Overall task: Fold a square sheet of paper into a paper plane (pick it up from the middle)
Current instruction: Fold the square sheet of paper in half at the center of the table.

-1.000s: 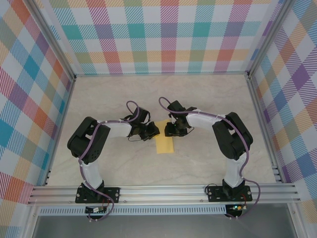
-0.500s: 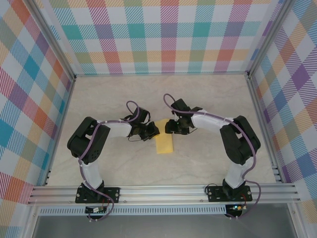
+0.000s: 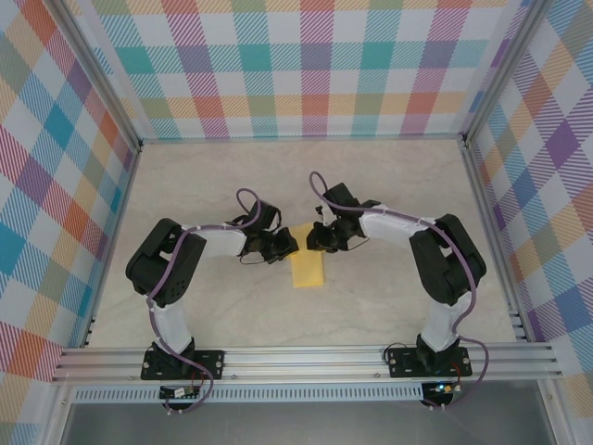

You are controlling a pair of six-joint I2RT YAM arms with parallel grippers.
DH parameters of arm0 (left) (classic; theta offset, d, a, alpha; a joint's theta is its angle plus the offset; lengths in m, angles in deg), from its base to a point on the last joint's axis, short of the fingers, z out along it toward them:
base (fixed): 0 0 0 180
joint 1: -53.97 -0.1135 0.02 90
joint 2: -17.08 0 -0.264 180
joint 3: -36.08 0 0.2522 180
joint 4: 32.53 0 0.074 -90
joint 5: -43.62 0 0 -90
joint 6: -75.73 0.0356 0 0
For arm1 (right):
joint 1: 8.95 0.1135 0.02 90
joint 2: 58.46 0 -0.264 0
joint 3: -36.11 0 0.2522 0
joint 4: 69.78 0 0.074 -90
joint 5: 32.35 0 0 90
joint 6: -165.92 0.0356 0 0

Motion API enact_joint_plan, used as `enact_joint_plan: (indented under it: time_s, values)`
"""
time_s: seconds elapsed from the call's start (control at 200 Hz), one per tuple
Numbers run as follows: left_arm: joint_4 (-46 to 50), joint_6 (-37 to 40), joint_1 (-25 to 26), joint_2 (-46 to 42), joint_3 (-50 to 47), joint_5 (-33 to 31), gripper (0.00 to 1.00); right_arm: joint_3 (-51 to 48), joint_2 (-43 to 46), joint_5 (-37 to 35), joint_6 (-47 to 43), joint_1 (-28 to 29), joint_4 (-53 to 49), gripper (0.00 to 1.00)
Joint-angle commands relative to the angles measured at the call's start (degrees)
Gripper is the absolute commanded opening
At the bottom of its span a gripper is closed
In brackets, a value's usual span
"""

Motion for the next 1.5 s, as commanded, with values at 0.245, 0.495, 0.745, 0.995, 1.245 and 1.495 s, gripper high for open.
enact_joint_plan:
  time_s: [0.245,0.495,0.745,0.995,1.245,1.495]
  values:
    - [9.03,0.09,0.77,1.23,-0.69,-5.24,0.10,-1.25,-2.97,3.49,-3.85,-1.01,0.69,0.17]
    - [8.42,-0.15,0.77,1.29,-1.15,-5.43,0.10,-3.86,-3.33,3.23,-3.45,-1.90,3.18,0.16]
    - [7.90,-0.05,0.77,1.24,-1.66,-5.23,0.10,-5.32,-2.20,2.07,-5.29,-3.15,3.61,0.16]
    - [7.41,-0.30,0.77,1.21,-1.70,-5.05,0.10,-5.64,1.36,9.33,-4.53,-2.68,4.46,0.17]
    - [7.27,-0.84,0.77,1.25,-1.86,-5.55,0.10,-7.97,0.42,10.07,-6.46,-0.98,3.00,0.17]
    - [7.35,-1.01,0.77,1.25,-1.99,-6.27,0.10,-11.90,0.22,6.52,-7.14,-0.80,3.15,0.16]
